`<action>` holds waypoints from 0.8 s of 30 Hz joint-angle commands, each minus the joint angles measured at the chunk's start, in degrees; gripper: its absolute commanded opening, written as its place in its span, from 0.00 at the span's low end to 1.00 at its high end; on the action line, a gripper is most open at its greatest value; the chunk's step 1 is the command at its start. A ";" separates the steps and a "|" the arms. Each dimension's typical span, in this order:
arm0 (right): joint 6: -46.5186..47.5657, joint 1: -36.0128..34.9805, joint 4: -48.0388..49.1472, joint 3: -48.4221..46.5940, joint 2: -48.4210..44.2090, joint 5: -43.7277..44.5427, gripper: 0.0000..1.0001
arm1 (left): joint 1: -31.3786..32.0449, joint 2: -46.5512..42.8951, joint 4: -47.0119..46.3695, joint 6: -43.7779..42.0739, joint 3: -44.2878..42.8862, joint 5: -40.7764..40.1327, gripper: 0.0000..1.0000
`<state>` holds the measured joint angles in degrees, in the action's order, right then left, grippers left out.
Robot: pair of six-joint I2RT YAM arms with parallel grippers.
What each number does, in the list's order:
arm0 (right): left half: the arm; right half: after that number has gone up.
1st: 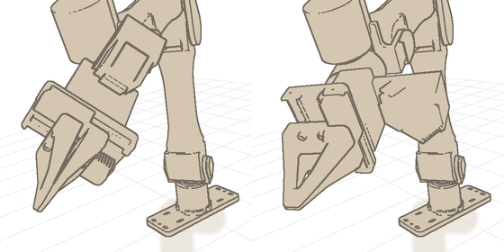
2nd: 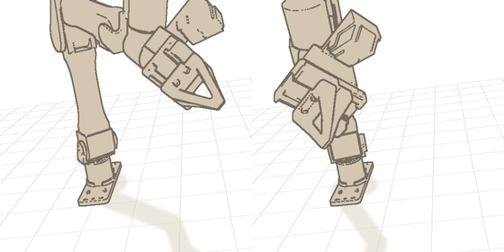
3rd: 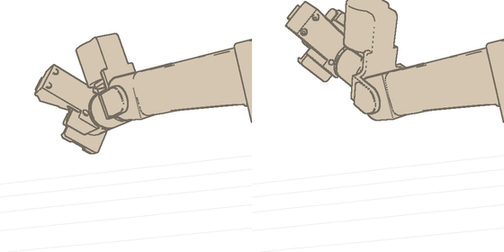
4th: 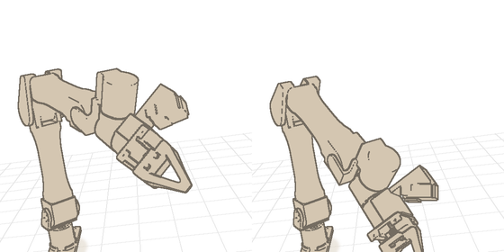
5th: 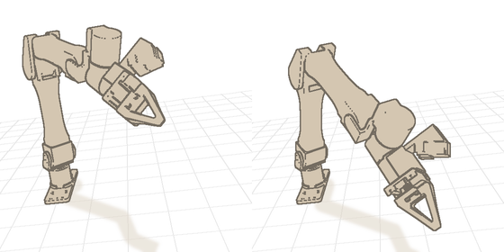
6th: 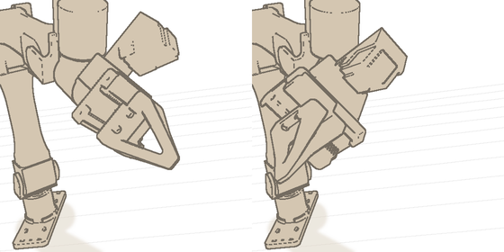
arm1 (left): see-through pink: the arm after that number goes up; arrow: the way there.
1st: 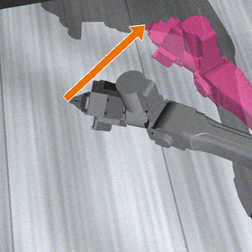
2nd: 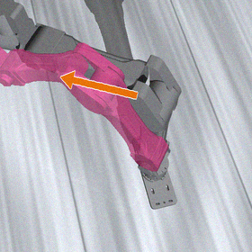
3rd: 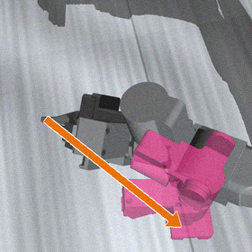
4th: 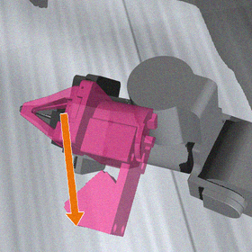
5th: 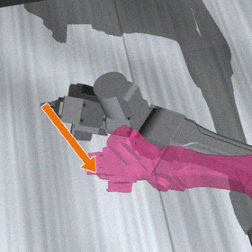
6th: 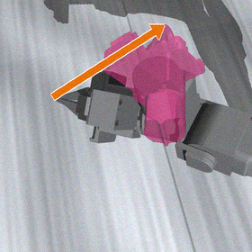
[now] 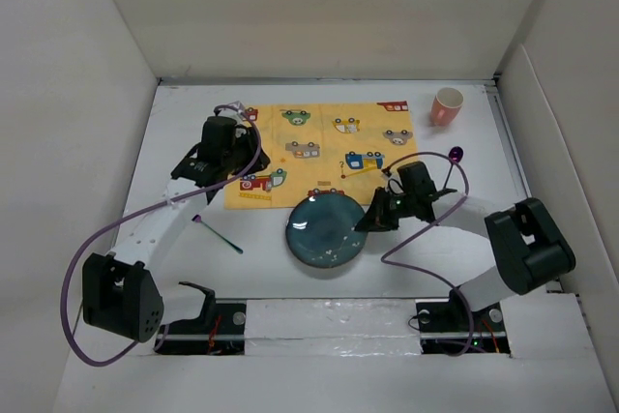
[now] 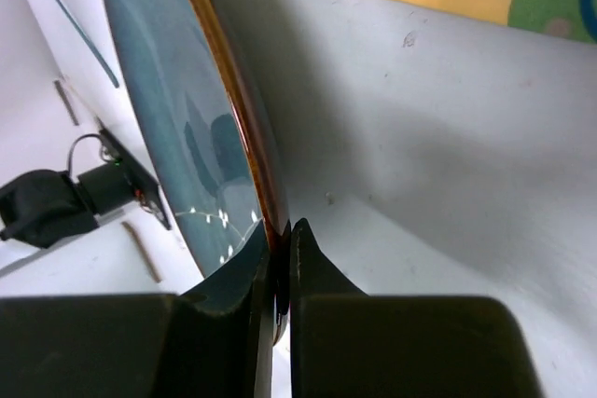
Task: Set the dinner table for one person
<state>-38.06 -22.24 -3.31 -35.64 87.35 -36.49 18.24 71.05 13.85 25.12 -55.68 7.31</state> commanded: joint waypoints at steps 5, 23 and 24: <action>5.63 4.21 -17.78 -10.92 -13.25 1.25 0.00 | -0.22 1.28 3.12 -4.47 -9.43 -9.85 0.36; -10.27 8.35 -0.14 -51.37 24.25 0.28 0.00 | -0.22 1.38 -0.57 -3.86 -7.43 -4.15 0.45; -12.19 8.35 0.58 -51.72 25.40 -0.50 0.00 | -0.22 1.20 -0.75 -3.77 -6.99 -4.06 0.45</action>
<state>-42.98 -14.41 -12.97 -82.15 112.97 -30.06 18.17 74.83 14.79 21.87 -64.34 2.42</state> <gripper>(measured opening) 0.121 0.444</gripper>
